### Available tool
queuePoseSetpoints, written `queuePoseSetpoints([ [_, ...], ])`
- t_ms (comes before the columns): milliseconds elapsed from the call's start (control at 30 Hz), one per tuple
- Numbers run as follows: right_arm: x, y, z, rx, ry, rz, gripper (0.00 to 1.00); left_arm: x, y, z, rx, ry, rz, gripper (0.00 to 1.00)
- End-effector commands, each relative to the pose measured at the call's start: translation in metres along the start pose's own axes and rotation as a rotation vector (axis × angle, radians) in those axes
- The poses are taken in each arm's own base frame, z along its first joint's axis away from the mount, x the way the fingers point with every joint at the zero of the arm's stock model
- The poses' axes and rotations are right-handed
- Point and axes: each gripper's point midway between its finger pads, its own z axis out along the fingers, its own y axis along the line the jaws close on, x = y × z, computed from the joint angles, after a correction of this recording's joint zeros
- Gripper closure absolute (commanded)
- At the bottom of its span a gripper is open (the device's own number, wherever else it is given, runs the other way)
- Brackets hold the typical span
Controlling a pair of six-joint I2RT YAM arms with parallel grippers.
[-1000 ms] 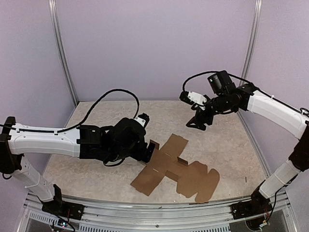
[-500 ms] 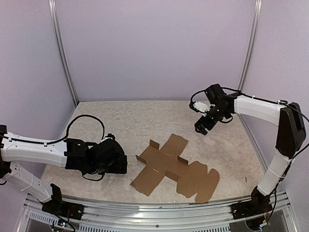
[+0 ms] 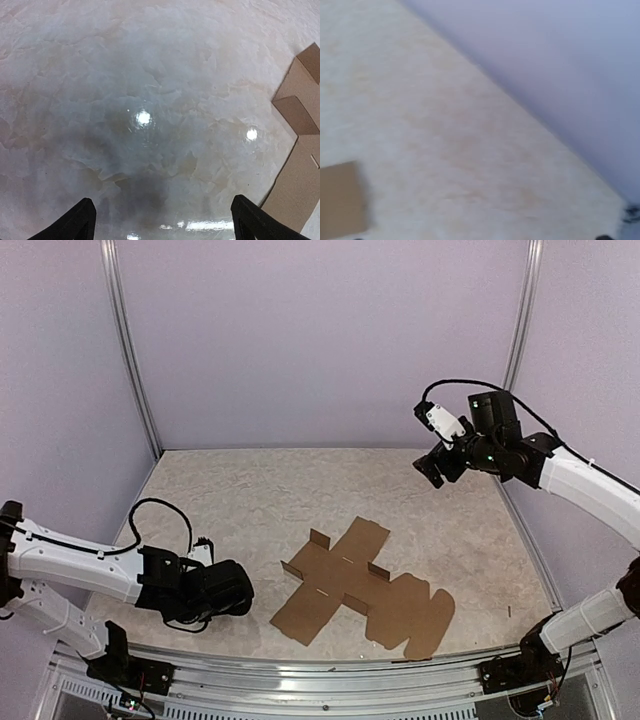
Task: Fold the paper box
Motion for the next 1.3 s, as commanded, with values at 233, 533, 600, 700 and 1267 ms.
queuePoseSetpoints([
  [233,0.037,0.091,0.028,-0.45,0.074,-0.049,0.15,-0.047,-0.079,0.001,0.495,0.079,-0.146,0.27],
  [533,0.031,0.165,0.098,-0.599,0.229,-0.14,0.43,-0.047,-0.096,0.032,0.357,0.216,-0.152,0.32],
  [600,0.031,0.184,0.112,-0.628,0.256,-0.153,0.43,-0.043,-0.098,0.036,0.353,0.232,-0.147,0.33],
  [700,0.031,0.209,0.126,-0.668,0.275,-0.151,0.41,-0.041,-0.094,0.039,0.335,0.232,-0.144,0.33],
  [1267,0.06,0.27,0.167,-0.766,0.404,-0.104,0.62,-0.04,-0.087,0.045,0.325,0.251,-0.137,0.32],
])
